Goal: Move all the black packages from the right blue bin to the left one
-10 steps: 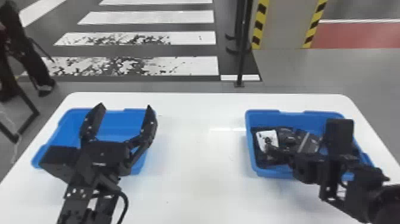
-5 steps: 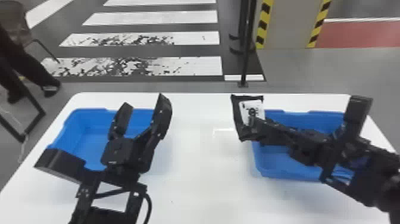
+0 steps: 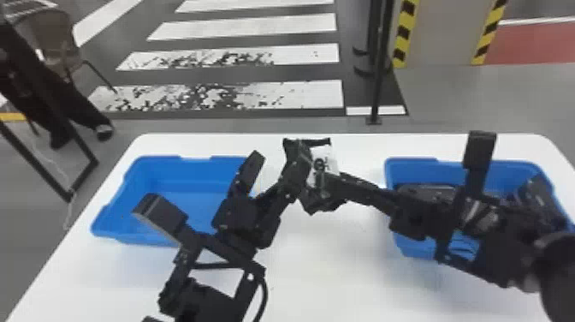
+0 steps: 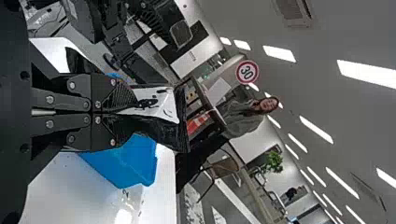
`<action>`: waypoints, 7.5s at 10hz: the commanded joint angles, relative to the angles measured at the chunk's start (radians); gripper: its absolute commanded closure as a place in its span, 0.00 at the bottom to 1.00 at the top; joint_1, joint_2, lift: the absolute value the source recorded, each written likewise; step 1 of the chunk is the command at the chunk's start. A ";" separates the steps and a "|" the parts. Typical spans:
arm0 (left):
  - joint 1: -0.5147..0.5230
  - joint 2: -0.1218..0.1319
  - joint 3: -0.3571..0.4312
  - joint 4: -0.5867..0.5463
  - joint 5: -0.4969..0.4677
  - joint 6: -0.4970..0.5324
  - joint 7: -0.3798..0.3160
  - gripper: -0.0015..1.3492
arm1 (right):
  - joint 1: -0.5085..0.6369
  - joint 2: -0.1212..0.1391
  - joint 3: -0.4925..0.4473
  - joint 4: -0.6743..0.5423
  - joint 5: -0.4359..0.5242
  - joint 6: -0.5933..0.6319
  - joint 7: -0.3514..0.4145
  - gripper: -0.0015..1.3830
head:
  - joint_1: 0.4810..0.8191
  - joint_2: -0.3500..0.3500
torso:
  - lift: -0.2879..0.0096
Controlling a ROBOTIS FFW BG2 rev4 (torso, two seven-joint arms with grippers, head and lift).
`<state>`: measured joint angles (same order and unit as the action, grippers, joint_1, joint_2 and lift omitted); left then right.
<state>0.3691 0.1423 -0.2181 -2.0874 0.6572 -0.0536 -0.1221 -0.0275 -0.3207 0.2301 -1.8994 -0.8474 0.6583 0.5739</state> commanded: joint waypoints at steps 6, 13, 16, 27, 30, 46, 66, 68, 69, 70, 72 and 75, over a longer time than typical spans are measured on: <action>-0.008 -0.003 0.021 -0.007 -0.021 0.115 -0.016 0.85 | -0.017 -0.003 0.061 0.013 -0.054 -0.028 0.001 0.82 | 0.63 0.71 | 0.40; 0.026 -0.033 0.174 -0.039 -0.306 0.085 0.081 0.90 | -0.002 -0.005 0.067 0.055 -0.098 -0.113 0.000 0.28 | 0.63 0.75 | 0.40; -0.107 -0.073 0.440 0.240 -0.807 -0.084 0.167 0.90 | 0.015 -0.005 0.045 0.067 -0.092 -0.123 0.000 0.12 | 0.63 0.96 | 0.40; 0.085 -0.056 0.162 0.069 -0.358 -0.297 0.148 0.11 | 0.108 0.029 -0.344 0.082 0.423 -0.217 -0.154 0.12 | 0.63 0.61 | 0.40; 0.087 -0.018 0.053 0.054 -0.330 -0.251 0.133 0.10 | 0.042 0.038 -0.302 0.136 0.522 -0.140 -0.197 0.12 | 0.63 0.42 | 0.40; 0.078 -0.013 0.049 0.071 -0.262 -0.155 0.098 0.11 | -0.142 0.011 -0.196 0.345 0.544 0.093 -0.221 0.17 | 0.63 0.37 | 0.40; 0.058 0.006 -0.027 0.091 -0.067 -0.202 0.059 0.11 | 0.074 0.015 -0.192 -0.016 0.273 -0.052 -0.137 0.49 | 0.63 0.56 | 0.40; 0.058 0.006 -0.025 0.091 -0.069 -0.202 0.058 0.11 | 0.064 0.020 -0.242 0.011 0.423 -0.001 -0.183 0.12 | 0.63 0.50 | 0.40; 0.058 0.006 -0.025 0.091 -0.071 -0.202 0.058 0.11 | 0.050 0.022 -0.250 0.030 0.496 0.046 -0.204 0.08 | 0.63 0.48 | 0.40; 0.058 0.006 -0.025 0.091 -0.073 -0.202 0.058 0.11 | 0.037 0.022 -0.252 0.072 0.536 0.058 -0.212 0.08 | 0.63 0.43 | 0.40; 0.058 0.003 -0.021 0.091 -0.079 -0.202 0.058 0.11 | 0.013 0.020 -0.242 0.141 0.546 0.066 -0.209 0.08 | 0.63 0.36 | 0.40; 0.058 0.003 -0.019 0.098 -0.083 -0.199 0.058 0.11 | -0.036 0.015 -0.182 0.210 0.550 0.049 -0.201 0.08 | 0.63 0.37 | 0.40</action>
<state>0.4270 0.1457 -0.2382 -1.9919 0.5747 -0.2531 -0.0645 -0.0559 -0.3040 0.0353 -1.7002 -0.2971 0.7106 0.3722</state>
